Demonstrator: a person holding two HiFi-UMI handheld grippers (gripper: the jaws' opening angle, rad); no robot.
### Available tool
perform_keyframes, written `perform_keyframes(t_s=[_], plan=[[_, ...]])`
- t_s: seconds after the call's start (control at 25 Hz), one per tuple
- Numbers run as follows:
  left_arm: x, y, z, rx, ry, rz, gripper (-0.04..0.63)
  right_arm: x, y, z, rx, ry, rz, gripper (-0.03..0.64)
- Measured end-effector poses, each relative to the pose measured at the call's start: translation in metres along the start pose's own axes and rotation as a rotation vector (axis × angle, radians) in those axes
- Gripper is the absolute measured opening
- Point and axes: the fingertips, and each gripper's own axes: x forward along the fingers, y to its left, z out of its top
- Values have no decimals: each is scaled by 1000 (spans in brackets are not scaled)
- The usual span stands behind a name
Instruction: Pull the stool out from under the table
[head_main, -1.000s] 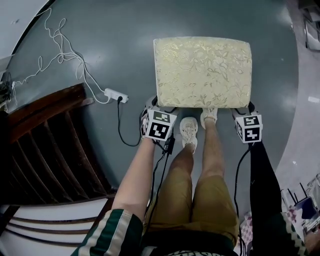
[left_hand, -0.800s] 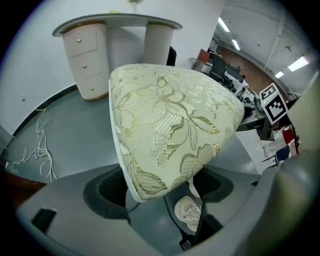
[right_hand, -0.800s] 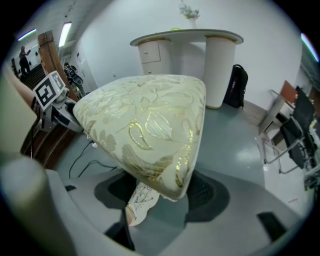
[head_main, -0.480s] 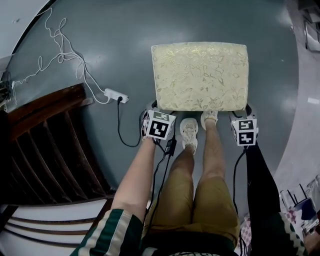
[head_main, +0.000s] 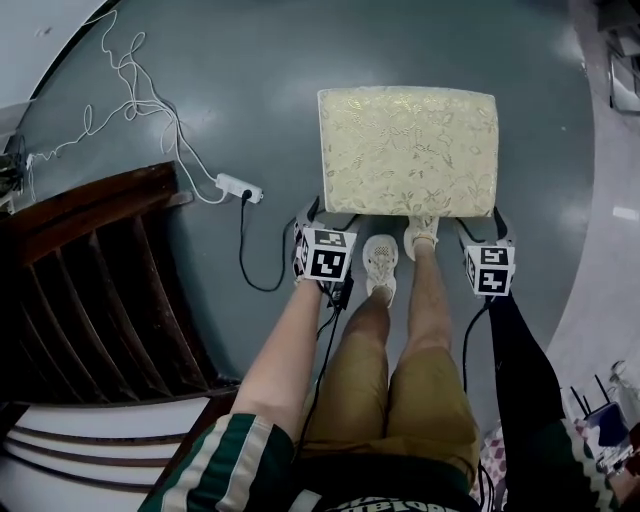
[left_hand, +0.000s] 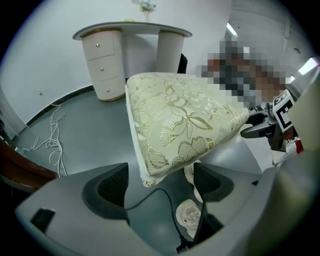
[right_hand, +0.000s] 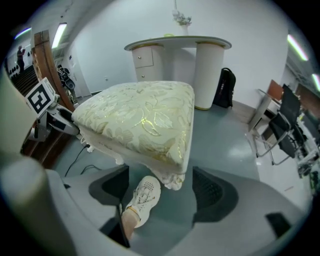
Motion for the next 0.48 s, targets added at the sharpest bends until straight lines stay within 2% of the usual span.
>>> perform_keyframes(t_s=[0.28,0.48], plan=[[-48,16,5,47,-22,4,408,-43,14,-5,27,13,-7,407],[-83,7,23,75,-41,-2,408,-68,32,3,39,3,15,407]])
